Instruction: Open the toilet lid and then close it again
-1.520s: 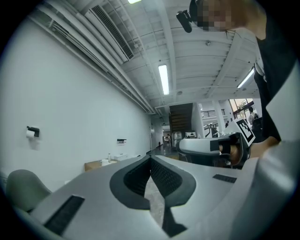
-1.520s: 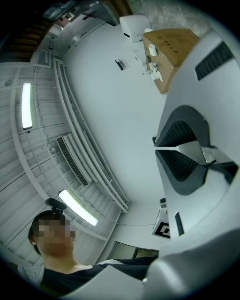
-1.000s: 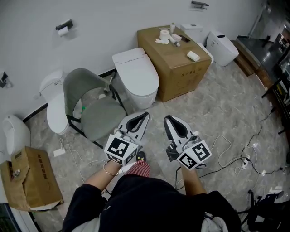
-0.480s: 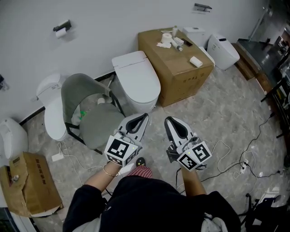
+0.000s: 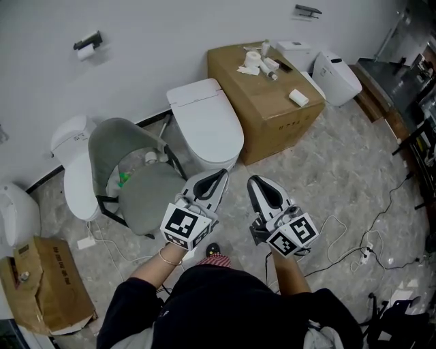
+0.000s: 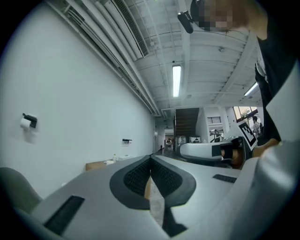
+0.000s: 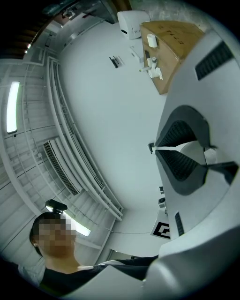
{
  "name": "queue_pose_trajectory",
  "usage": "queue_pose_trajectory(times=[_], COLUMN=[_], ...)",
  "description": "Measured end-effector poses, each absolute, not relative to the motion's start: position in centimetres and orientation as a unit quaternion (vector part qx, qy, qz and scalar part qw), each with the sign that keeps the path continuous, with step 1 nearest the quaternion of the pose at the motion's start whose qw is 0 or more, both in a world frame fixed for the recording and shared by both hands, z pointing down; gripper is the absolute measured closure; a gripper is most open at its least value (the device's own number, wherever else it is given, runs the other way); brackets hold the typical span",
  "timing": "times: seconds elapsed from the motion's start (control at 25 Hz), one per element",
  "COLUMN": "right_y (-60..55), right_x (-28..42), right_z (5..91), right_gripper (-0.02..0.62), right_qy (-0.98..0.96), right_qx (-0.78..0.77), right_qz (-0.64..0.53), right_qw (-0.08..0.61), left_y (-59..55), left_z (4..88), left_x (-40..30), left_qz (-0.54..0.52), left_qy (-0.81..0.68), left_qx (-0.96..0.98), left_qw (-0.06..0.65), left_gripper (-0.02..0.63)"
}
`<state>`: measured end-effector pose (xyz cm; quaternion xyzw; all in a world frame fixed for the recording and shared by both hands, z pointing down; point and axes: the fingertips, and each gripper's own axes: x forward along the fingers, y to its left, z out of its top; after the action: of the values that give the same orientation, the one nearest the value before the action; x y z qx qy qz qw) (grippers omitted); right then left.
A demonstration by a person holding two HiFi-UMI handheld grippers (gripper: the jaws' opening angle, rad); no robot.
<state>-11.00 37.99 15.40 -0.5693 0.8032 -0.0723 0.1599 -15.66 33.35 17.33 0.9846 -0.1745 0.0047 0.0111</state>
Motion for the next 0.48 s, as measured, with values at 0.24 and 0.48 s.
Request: queue_pose_trajectory(times=[0.24, 0.48], right_y=[35.7, 35.3], right_x=[-11.3, -11.2], right_z=[15.6, 15.4], right_gripper=[0.572, 0.572], right_qy=[0.800, 0.794], right_qx=[-0.576, -0.586], right_qz=[-0.068, -0.063], right_qw=[0.157, 0.148], left_y=[31.2, 30.6], left_z=[18.3, 17.7], left_x=[-16.3, -16.4], left_qz=[0.017, -0.005], left_qy=[-0.168, -0.164], left_qx=[0.986, 0.986], left_qw=[0.011, 0.010], left_gripper=[0.603, 0.603])
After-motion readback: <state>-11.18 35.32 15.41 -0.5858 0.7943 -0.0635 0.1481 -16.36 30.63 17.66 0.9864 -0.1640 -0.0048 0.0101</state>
